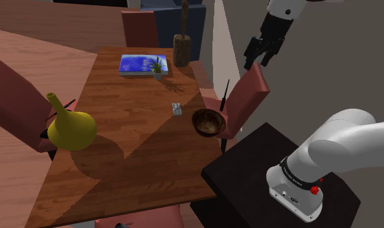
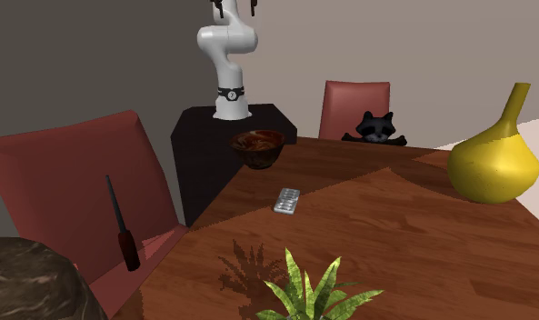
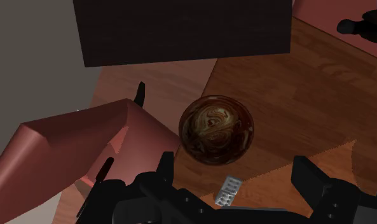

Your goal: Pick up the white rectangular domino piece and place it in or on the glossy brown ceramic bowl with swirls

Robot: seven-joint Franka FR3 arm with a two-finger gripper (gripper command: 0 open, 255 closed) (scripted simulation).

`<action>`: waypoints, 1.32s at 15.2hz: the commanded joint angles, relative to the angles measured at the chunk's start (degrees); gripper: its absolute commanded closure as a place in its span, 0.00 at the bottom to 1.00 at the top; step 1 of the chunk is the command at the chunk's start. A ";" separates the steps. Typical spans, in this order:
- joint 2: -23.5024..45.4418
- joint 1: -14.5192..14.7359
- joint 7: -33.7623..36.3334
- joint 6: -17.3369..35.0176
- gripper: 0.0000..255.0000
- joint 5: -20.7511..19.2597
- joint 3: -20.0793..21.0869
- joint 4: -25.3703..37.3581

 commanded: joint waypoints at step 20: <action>37.72 -0.94 16.19 34.05 0.00 -0.28 8.94 3.58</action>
